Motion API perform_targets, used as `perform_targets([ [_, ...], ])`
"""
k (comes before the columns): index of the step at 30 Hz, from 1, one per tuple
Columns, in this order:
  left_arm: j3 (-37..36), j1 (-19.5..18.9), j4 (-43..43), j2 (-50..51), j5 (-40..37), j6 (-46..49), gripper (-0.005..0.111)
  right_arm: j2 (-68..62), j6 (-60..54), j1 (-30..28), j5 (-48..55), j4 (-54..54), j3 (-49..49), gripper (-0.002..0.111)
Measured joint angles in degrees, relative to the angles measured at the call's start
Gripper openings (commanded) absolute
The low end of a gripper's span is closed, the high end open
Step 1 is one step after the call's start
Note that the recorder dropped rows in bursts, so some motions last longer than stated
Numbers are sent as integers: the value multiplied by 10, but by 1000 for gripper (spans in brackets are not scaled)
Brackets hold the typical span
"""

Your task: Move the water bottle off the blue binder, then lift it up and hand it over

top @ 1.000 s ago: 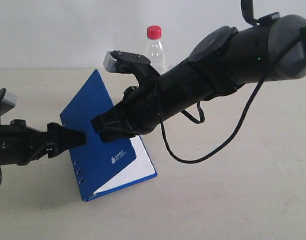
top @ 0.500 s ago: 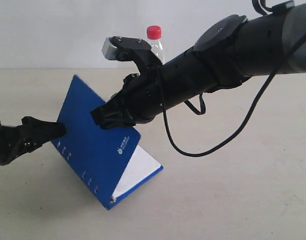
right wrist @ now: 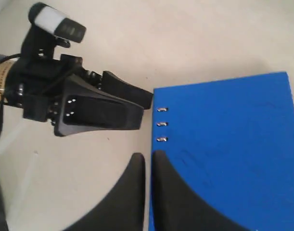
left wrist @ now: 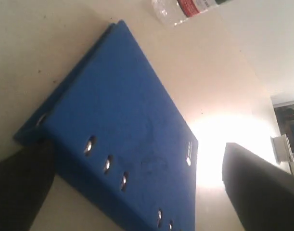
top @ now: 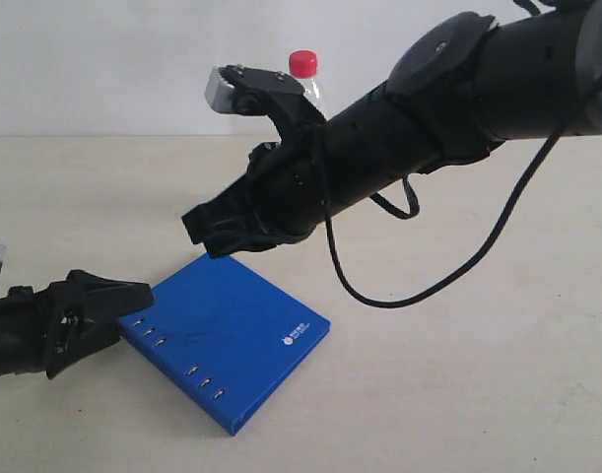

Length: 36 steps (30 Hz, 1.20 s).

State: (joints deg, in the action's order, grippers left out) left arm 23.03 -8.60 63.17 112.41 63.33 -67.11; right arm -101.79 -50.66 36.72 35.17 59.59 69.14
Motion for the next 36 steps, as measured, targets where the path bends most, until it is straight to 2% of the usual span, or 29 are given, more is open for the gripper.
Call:
perform_targets([
  [1, 0, 0, 8, 3, -1, -4, 87, 0, 28, 0, 1, -36, 0, 0],
  [2, 0, 0, 28, 3, -10, -20, 87, 0, 105, 0, 0, -117, 0, 0],
  [4, 0, -3, 71, 3, -19, -41, 80, -3, 209, 0, -12, -250, 0, 0],
  [5, 0, -3, 84, 3, -21, -47, 62, -6, 232, 0, -16, -277, 0, 0],
  [6, 0, -3, 103, 3, -32, -54, 52, -15, 275, 0, -24, -331, 0, 0],
  [7, 0, -3, 110, 3, -42, -57, 22, -20, 287, 0, -27, -348, 0, 0],
  [8, 0, -3, 119, 3, -55, -59, 10, -27, 317, -1, -34, -390, 0, 0],
  [9, 0, -3, 122, 2, -56, -59, 6, -32, 329, -1, -36, -403, 0, 0],
  [11, 0, -3, 129, -1, -61, -58, 5, -36, 346, -11, -37, -424, 1, 0],
  [16, 0, -2, 137, -8, -98, -68, 4, -72, 363, -84, -31, -426, 10, 0],
  [20, 19, -2, 152, -10, -118, -100, 4, -103, 362, -76, -25, -424, 10, 0],
  [23, 52, 2, 184, -15, -170, -162, 4, -108, 358, -63, -24, -423, 11, 0],
  [25, 74, 16, 198, -15, -217, -208, 4, -108, 358, -60, -24, -422, 13, 0],
  [36, 121, 111, 201, -20, -275, -279, 4, -158, 358, -60, -30, -410, 34, 0],
])
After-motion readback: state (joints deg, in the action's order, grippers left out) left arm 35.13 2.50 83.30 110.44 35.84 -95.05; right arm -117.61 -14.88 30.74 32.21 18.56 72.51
